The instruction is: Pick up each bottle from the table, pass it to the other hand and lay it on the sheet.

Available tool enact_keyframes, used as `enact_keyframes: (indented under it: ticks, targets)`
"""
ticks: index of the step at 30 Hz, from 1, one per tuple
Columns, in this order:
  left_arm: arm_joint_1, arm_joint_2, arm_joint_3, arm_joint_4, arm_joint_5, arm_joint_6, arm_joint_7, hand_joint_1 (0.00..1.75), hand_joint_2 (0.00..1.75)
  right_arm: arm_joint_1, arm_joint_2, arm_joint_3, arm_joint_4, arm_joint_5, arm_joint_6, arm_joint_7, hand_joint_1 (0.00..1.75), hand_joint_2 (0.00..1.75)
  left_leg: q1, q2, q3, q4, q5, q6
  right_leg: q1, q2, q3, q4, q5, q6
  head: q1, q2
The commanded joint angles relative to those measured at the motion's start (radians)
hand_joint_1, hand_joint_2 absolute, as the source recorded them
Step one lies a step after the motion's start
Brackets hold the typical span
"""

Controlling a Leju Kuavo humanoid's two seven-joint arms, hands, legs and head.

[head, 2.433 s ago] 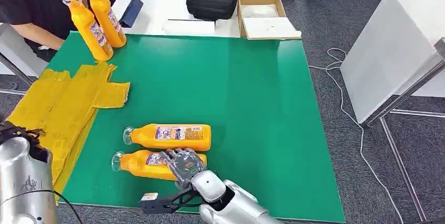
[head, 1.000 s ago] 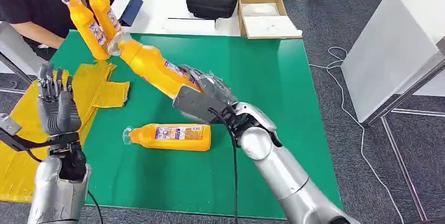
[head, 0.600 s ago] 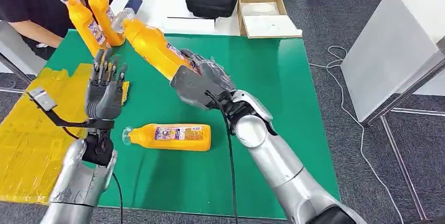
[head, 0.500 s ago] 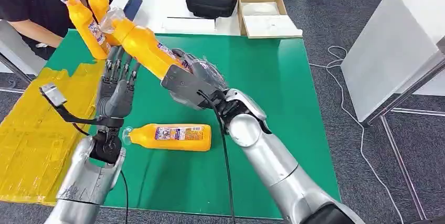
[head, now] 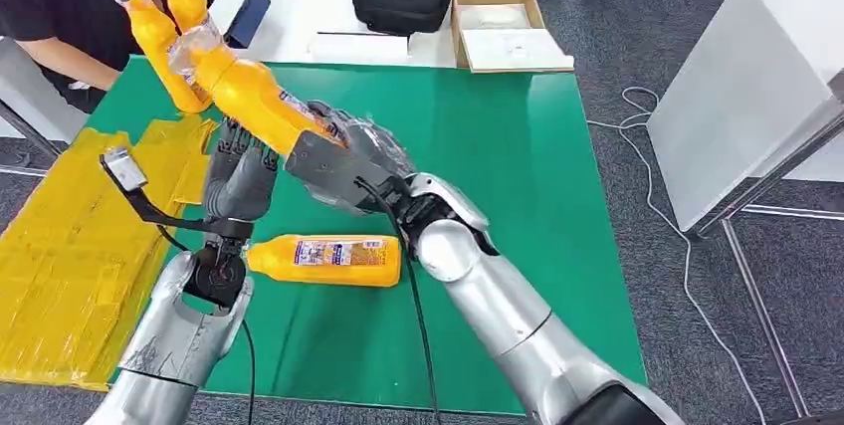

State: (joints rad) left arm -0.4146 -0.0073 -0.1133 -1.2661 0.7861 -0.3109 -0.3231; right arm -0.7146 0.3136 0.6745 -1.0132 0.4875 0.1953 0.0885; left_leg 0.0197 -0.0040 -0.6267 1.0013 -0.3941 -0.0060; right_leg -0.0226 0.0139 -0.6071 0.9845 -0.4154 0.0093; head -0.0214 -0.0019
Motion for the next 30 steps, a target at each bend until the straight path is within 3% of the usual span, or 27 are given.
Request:
enact_keyframes:
  ticks: [1,10,15,26,27,28,30]
  targets:
    - [-0.073,0.005,-0.035,0.084,0.086,0.009,0.040,0.00,1.75,0.001,0.034,0.188,0.053,0.028,0.013,0.022,1.75,1.75,0.000,0.000,0.004,-0.001,-0.001,0.000,0.000,-0.002,0.004,-0.001,-0.001,-0.002,0.000,0.000]
    - [-0.132,-0.058,-0.004,0.064,0.071,0.065,0.098,0.00,1.75,0.193,0.004,0.192,-0.024,0.167,-0.012,0.063,1.75,1.75,0.001,-0.006,0.002,0.000,0.000,0.000,0.001,-0.007,0.001,-0.001,-0.002,-0.001,0.000,0.000]
    - [-0.115,-0.048,0.051,0.074,0.023,0.059,0.070,0.00,1.75,0.287,-0.013,0.244,-0.014,0.245,-0.026,0.042,1.75,1.75,0.000,-0.004,0.006,-0.002,-0.001,0.000,0.002,-0.006,0.003,-0.004,-0.002,-0.002,0.000,0.000]
    - [-0.121,-0.041,0.079,0.073,0.011,0.062,0.079,0.00,1.75,0.286,-0.016,0.238,0.010,0.252,-0.030,0.042,1.75,1.75,0.001,-0.004,0.002,-0.001,0.000,0.000,0.001,-0.006,-0.001,-0.002,-0.001,-0.002,0.000,0.000]
    - [-0.121,-0.042,0.080,0.075,0.007,0.063,0.082,0.63,1.75,0.287,-0.014,0.231,0.013,0.253,-0.032,0.042,1.75,1.75,0.001,-0.003,0.002,-0.001,0.000,0.000,0.001,-0.005,-0.002,-0.002,-0.001,-0.002,0.000,0.000]
    - [-0.118,-0.040,0.078,0.074,0.004,0.054,0.085,1.75,1.75,0.287,-0.015,0.220,0.019,0.254,-0.035,0.042,1.75,1.75,0.001,-0.005,0.003,-0.001,-0.001,0.000,0.001,-0.007,0.000,-0.002,-0.002,-0.002,-0.001,0.000]
    - [-0.112,-0.036,0.075,0.077,0.004,0.045,0.092,1.75,1.75,0.283,-0.017,0.209,0.035,0.257,-0.035,0.041,1.75,1.75,0.001,-0.003,0.002,-0.001,0.000,0.000,0.001,-0.004,-0.002,-0.002,-0.001,-0.001,-0.001,0.000]
